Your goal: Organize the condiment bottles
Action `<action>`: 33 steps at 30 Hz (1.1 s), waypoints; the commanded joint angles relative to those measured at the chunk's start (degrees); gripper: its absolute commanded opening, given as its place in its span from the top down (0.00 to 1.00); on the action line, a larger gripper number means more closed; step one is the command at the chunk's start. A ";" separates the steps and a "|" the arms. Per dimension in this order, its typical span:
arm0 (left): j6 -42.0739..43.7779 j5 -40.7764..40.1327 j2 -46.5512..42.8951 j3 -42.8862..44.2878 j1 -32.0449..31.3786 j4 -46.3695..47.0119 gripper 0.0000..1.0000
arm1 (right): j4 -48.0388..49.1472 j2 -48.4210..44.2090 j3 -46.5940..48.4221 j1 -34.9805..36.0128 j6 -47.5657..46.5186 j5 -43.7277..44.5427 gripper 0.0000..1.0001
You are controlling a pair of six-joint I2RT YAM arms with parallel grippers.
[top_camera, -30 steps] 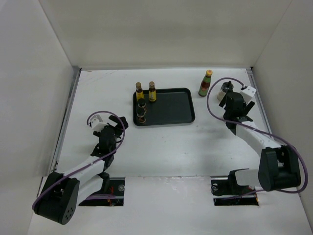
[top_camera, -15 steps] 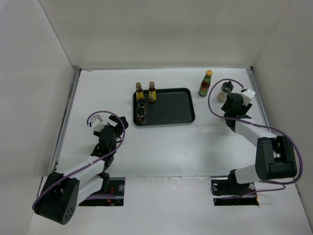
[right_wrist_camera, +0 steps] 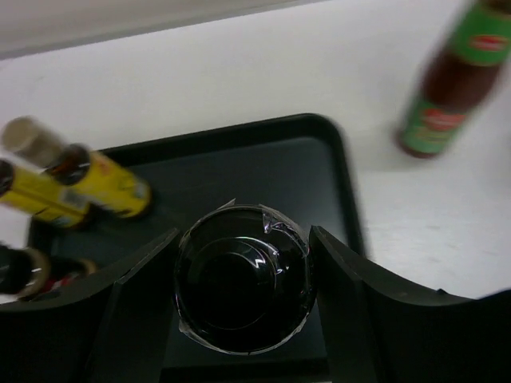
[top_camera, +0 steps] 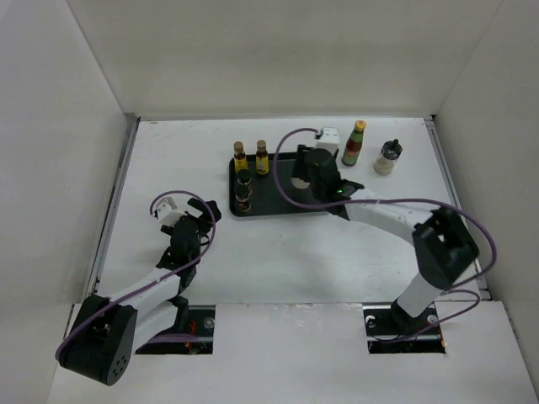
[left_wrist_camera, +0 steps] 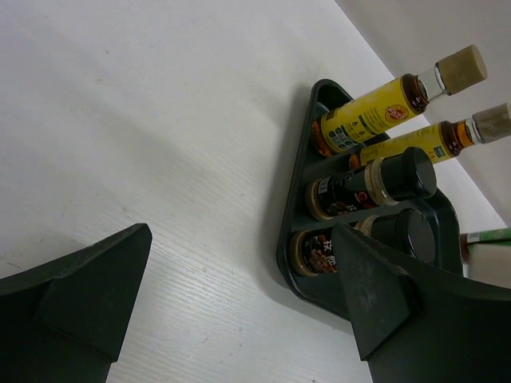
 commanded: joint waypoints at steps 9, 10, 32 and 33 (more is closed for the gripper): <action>0.13 0.31 -0.97 0.77 0.02 2.91 0.00 | 5.93 19.06 20.92 8.65 -5.43 -3.00 0.54; 0.13 0.66 -0.62 0.86 0.02 3.00 0.00 | 6.01 19.85 21.53 8.65 -5.69 -3.00 0.53; 0.21 0.84 0.36 1.30 -0.16 3.09 0.00 | 4.52 22.14 20.21 11.28 -4.99 -3.26 0.51; 0.21 0.67 0.27 1.30 -0.16 3.09 0.00 | 4.52 22.40 20.66 11.11 -4.99 -3.35 0.50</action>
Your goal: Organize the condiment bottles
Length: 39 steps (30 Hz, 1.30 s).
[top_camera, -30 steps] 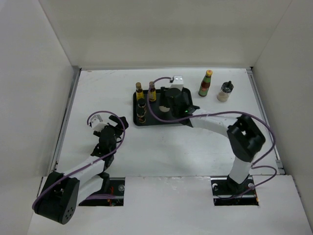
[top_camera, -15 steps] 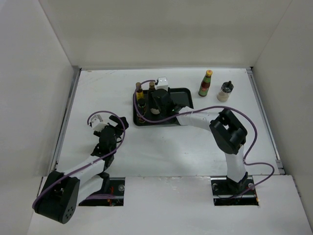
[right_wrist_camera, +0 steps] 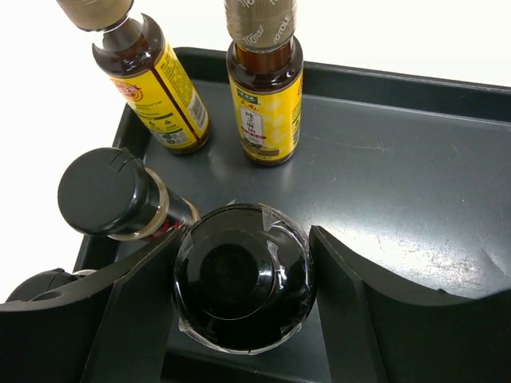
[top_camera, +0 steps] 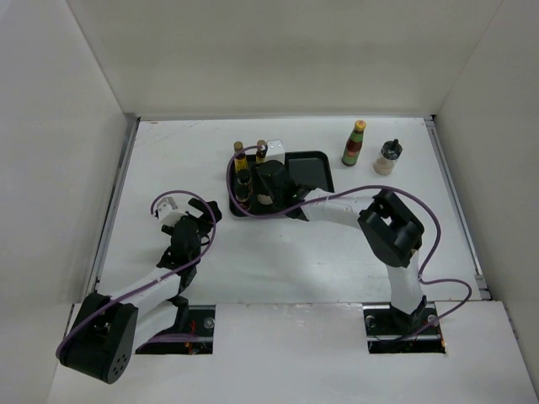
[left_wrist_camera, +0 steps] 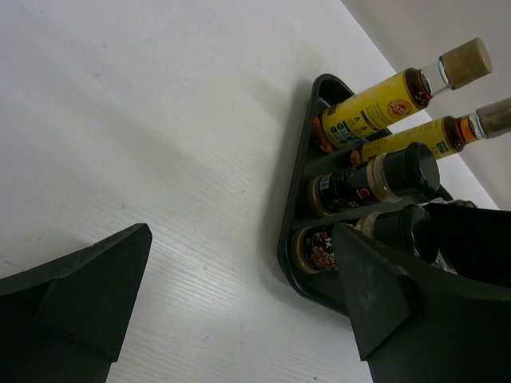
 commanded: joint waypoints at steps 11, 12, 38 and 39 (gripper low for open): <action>0.19 0.58 0.05 1.39 -0.15 2.92 0.00 | 4.28 4.48 6.79 -0.19 -0.01 0.89 0.46; 0.19 0.49 0.05 1.39 -0.16 2.92 0.00 | 4.46 4.75 7.15 -0.46 0.08 0.89 0.46; 0.19 0.75 0.40 1.30 0.11 3.44 0.00 | 7.27 1.77 7.68 -2.04 -1.51 0.89 0.13; 0.19 0.75 0.40 1.30 0.11 3.44 0.00 | 7.18 0.20 6.72 -2.04 -1.33 0.89 0.13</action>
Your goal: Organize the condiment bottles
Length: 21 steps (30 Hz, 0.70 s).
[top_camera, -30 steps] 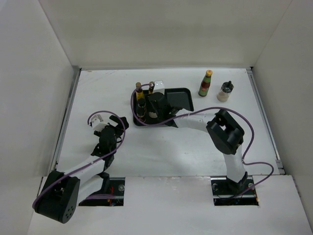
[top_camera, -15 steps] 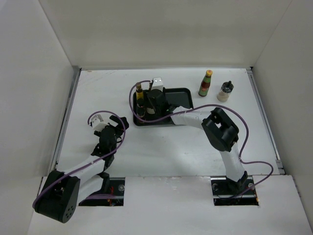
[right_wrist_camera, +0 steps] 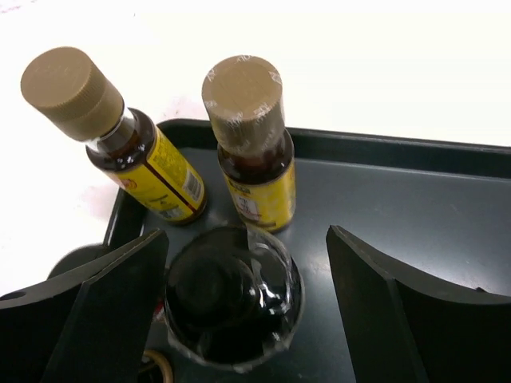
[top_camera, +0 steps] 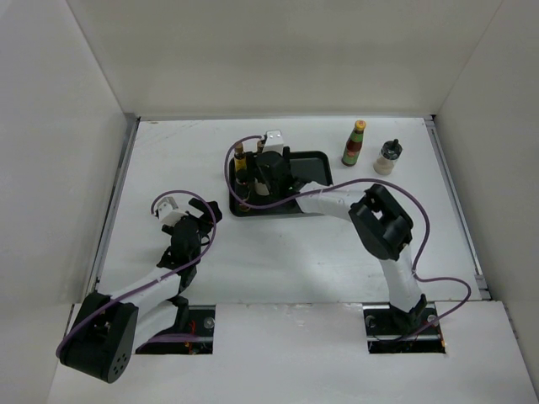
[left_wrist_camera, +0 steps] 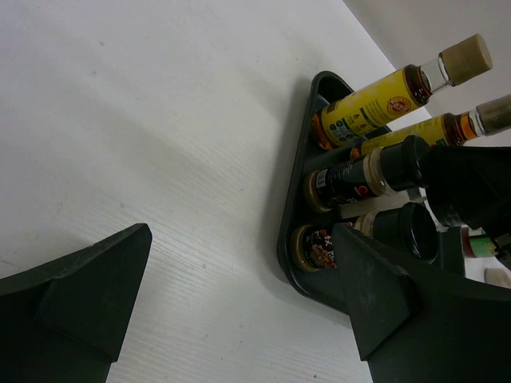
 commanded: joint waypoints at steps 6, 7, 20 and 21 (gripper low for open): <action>0.19 0.43 -0.10 1.39 -0.04 2.99 0.00 | 3.34 -19.26 -11.38 -0.62 1.78 -0.42 0.12; 0.28 0.34 -0.45 1.30 -0.04 2.90 0.00 | 3.34 -21.98 -13.75 -1.58 1.87 -0.42 0.13; 0.28 1.04 0.16 1.21 -0.22 3.25 0.00 | -1.04 -42.49 -35.05 -35.49 2.58 0.65 0.09; 0.28 0.87 0.16 1.21 -0.22 3.25 0.00 | -2.19 -41.00 -34.17 -37.34 2.92 -0.32 0.08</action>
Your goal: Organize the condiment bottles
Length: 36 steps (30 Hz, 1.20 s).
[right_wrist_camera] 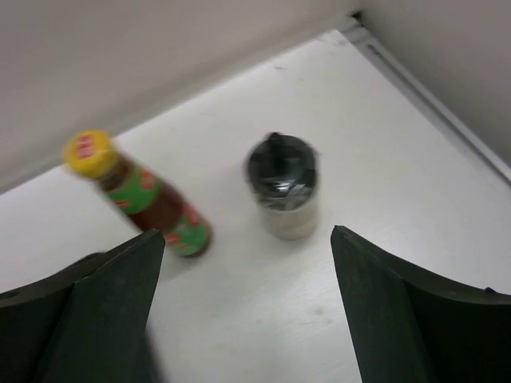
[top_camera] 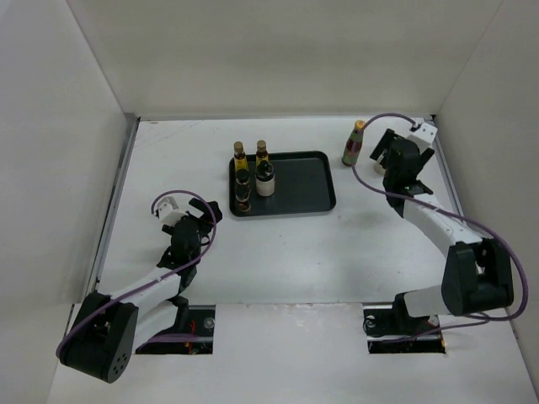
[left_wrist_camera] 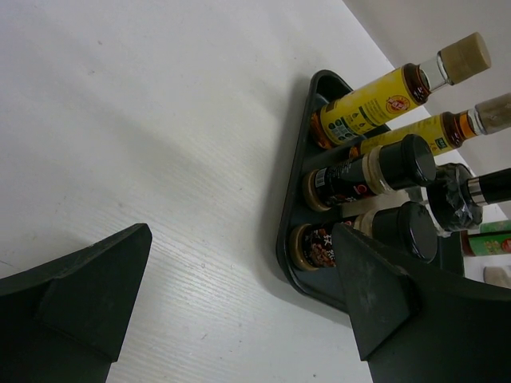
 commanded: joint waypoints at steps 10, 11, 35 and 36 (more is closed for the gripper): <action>0.17 1.15 1.63 1.74 -0.37 3.51 0.00 | -3.59 18.32 14.13 -10.73 -0.77 -11.92 0.07; 0.17 1.41 1.55 1.74 -0.37 3.51 0.00 | -3.41 19.20 14.93 -10.91 -1.03 -11.93 0.07; 0.17 1.94 2.51 1.92 -0.37 4.39 0.00 | 0.90 11.41 4.85 -1.89 0.36 -2.97 0.48; 0.17 1.94 2.43 1.83 -0.46 4.56 0.00 | 1.07 9.99 3.52 -0.21 0.63 -2.96 0.48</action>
